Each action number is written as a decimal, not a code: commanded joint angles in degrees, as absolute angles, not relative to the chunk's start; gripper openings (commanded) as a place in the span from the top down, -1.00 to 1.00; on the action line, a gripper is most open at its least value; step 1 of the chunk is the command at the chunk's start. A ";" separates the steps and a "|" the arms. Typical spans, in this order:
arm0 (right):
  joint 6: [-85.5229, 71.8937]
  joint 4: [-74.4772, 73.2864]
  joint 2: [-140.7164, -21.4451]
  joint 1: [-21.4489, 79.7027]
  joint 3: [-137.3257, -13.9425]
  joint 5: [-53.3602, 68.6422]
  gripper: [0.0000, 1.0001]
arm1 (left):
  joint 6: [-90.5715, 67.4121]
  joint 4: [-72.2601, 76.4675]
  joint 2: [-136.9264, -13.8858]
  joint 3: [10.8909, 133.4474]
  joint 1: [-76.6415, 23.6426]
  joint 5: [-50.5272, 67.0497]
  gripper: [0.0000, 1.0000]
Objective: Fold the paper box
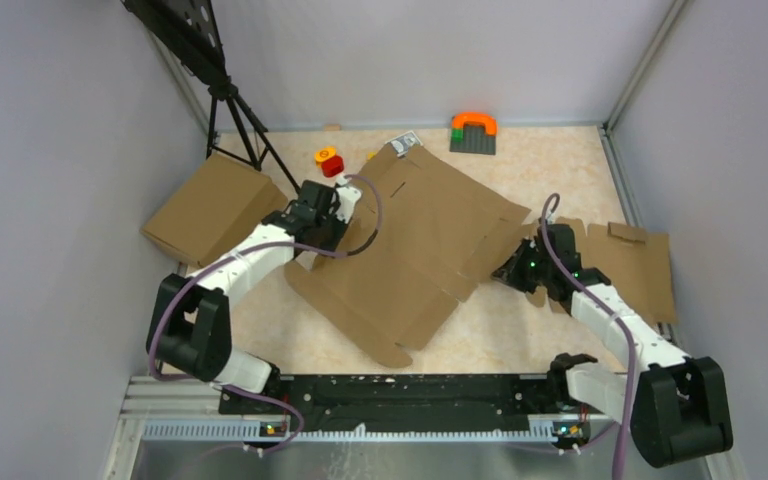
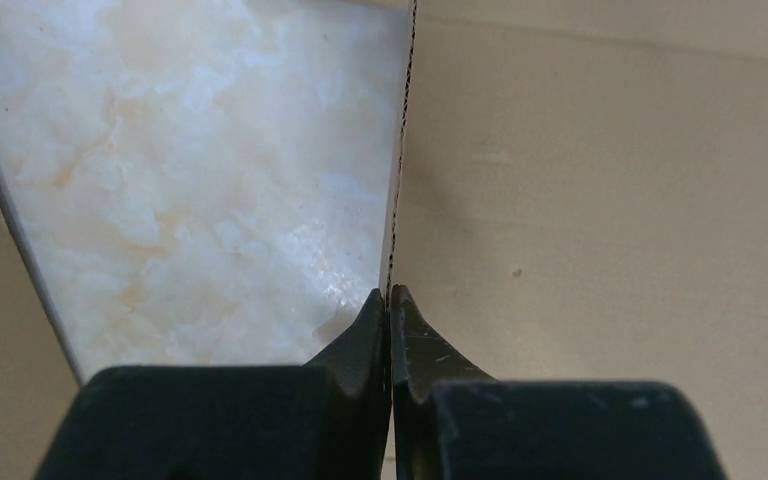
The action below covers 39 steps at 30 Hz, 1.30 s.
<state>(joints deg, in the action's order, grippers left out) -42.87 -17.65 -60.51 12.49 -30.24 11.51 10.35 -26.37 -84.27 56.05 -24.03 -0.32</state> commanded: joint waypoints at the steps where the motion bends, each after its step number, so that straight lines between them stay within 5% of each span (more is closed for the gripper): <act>1: -41.57 -18.06 -55.55 12.56 -28.49 19.38 1.00 | 3.83 -22.30 -81.58 59.62 -19.61 16.39 1.00; 15: -40.72 -25.47 -51.42 20.04 -30.03 13.93 1.00 | 1.44 -25.35 -84.30 67.90 -12.00 27.56 1.00; 29: -50.10 -18.25 -50.03 25.98 -26.37 27.58 1.00 | -3.07 -33.55 -93.50 83.41 -6.48 34.83 0.99; 37: -51.15 -20.18 -45.56 28.56 -21.01 25.75 0.67 | -2.37 -33.88 -96.31 83.71 -5.80 35.37 1.00; 39: -50.88 -20.80 -44.66 28.56 -18.97 25.71 0.40 | -1.76 -34.08 -96.50 83.56 -5.80 35.58 1.00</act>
<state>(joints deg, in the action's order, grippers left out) -50.83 -19.79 -46.85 27.77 -22.09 25.02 -2.44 -34.92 -96.77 82.11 -6.17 33.41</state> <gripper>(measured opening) 0.186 0.004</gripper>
